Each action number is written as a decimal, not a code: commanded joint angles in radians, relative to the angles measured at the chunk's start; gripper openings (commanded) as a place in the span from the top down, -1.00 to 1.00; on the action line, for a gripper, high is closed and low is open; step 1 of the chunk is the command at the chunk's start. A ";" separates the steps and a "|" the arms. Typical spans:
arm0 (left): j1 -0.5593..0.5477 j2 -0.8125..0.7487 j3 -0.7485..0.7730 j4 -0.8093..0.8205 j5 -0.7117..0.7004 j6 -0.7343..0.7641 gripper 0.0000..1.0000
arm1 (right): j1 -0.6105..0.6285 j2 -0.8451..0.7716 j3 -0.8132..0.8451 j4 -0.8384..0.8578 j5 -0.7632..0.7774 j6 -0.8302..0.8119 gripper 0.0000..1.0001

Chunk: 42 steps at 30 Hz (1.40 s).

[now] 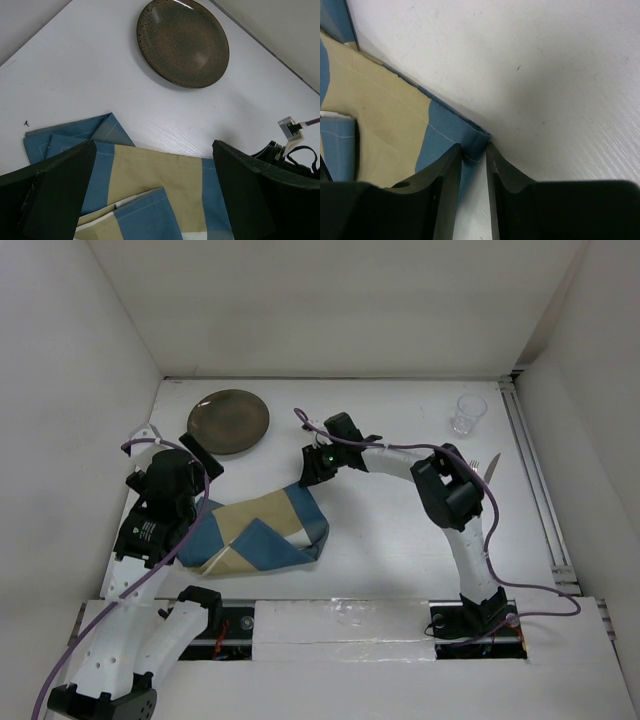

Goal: Set the dinner table for one person

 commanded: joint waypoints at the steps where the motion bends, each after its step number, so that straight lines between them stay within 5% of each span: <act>1: -0.003 -0.002 -0.002 0.043 -0.001 0.010 -1.00 | 0.011 0.027 0.003 -0.034 0.009 -0.020 0.36; 5: -0.003 -0.002 -0.002 0.043 0.008 0.010 -1.00 | 0.011 0.038 0.003 -0.034 0.018 -0.029 0.60; 8: -0.003 -0.002 -0.002 0.043 0.008 0.020 -1.00 | 0.011 0.038 -0.006 -0.043 0.018 -0.029 0.99; 16: -0.003 0.007 -0.002 0.043 0.018 0.020 -1.00 | 0.054 -0.030 0.012 -0.018 -0.036 -0.079 1.00; 22: -0.003 0.007 -0.002 0.043 0.018 0.020 -1.00 | 0.095 0.048 0.336 -0.296 0.006 -0.221 1.00; 27: -0.003 0.007 -0.002 0.043 -0.001 0.020 -1.00 | 0.014 0.032 0.514 -0.313 0.106 -0.151 1.00; 28: -0.003 -0.002 -0.002 0.043 -0.001 0.020 -1.00 | -0.047 -0.072 0.487 -0.257 0.196 -0.080 1.00; 29: -0.003 -0.002 -0.002 0.043 -0.011 0.011 -1.00 | -0.084 -0.153 0.309 -0.078 0.298 0.097 1.00; 32: -0.003 -0.014 -0.002 0.033 -0.012 0.010 -1.00 | -0.194 -0.514 -0.148 0.396 0.482 0.277 1.00; 37: -0.003 -0.027 -0.011 0.055 0.001 0.010 -1.00 | -0.218 -0.738 -0.195 0.250 0.835 0.292 1.00; 42: -0.003 0.025 -0.011 0.092 0.117 0.043 -1.00 | -0.267 -0.709 -0.233 0.198 0.670 0.282 1.00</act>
